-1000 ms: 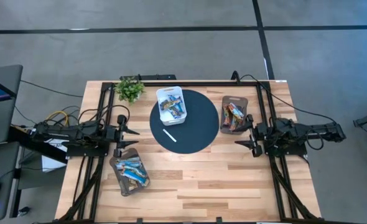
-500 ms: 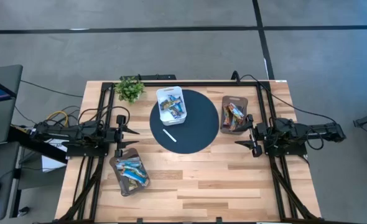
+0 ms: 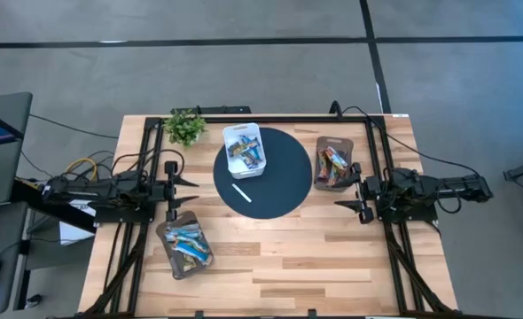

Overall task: Pick and place Granola Bars by type
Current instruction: Return to Home Position

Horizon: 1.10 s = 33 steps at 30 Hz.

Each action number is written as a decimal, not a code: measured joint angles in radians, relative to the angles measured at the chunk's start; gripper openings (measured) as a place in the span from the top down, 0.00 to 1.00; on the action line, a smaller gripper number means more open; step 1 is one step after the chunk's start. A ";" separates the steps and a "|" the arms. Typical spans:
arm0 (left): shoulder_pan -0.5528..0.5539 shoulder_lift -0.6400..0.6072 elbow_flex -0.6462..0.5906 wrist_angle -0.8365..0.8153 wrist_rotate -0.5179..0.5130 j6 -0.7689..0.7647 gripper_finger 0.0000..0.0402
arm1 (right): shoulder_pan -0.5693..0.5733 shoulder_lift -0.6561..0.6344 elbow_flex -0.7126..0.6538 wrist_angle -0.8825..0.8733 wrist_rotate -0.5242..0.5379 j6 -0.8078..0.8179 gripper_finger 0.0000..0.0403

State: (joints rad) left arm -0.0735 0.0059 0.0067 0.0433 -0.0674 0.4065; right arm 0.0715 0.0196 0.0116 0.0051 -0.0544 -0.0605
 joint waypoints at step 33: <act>0.006 0.000 0.000 -0.002 0.008 -0.016 0.64 | 0.000 0.000 0.000 0.001 0.000 0.016 0.42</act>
State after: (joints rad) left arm -0.0673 0.0059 0.0070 0.0418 -0.0589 0.3901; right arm 0.0715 0.0196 0.0116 0.0059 -0.0547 -0.0444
